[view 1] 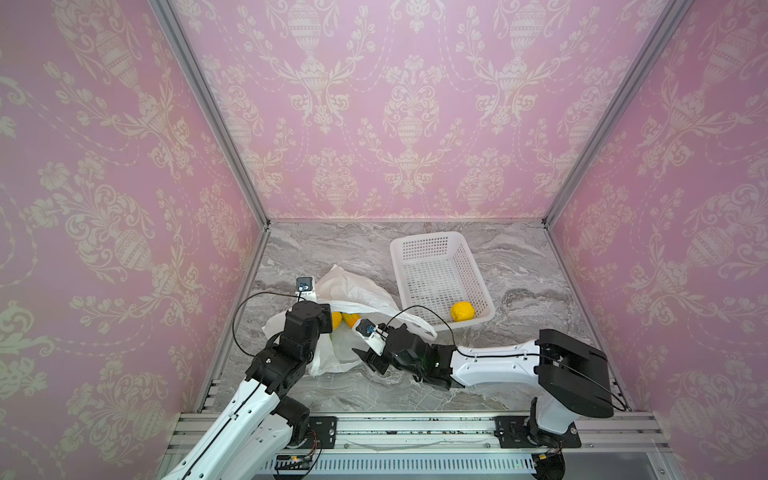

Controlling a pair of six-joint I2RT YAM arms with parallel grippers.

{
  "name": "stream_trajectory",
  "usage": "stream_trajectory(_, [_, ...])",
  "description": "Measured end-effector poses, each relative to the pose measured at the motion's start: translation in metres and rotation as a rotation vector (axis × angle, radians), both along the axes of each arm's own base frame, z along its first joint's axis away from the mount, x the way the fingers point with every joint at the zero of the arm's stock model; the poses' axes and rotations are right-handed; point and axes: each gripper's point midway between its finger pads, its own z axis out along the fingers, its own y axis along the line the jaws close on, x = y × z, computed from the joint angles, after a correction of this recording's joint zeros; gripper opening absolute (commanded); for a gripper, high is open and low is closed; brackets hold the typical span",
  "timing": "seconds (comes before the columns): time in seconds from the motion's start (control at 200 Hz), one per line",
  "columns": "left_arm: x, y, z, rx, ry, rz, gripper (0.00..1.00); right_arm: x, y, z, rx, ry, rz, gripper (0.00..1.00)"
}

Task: Untie the knot of the plastic bag and take out the fruit
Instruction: 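Reach the right gripper back into the bag held by the left gripper, then grasp the green-and-orange papaya with the right gripper and lift it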

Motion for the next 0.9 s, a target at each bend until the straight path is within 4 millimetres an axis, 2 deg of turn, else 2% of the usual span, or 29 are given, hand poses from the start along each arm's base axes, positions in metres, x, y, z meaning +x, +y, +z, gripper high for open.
stream_trajectory(0.24, [-0.001,0.001,0.003,-0.005,-0.012,0.000,0.00,0.037,0.013,-0.040,-0.015,0.075,-0.096,0.61])
stream_trajectory(0.36, [-0.001,0.001,0.002,-0.005,-0.010,0.000,0.00,0.055,0.014,-0.055,-0.019,0.111,-0.144,0.69])
stream_trajectory(0.55, [-0.001,0.001,0.002,-0.004,-0.009,0.000,0.00,0.083,0.018,-0.069,-0.013,0.147,-0.203,0.77])
stream_trajectory(0.766, [-0.001,0.001,0.001,-0.004,-0.009,0.000,0.00,0.103,0.041,-0.081,-0.019,0.157,-0.217,0.76])
stream_trajectory(0.896, [-0.001,0.001,0.001,-0.004,-0.008,0.000,0.00,0.107,0.048,-0.094,-0.046,0.172,-0.220,0.67])
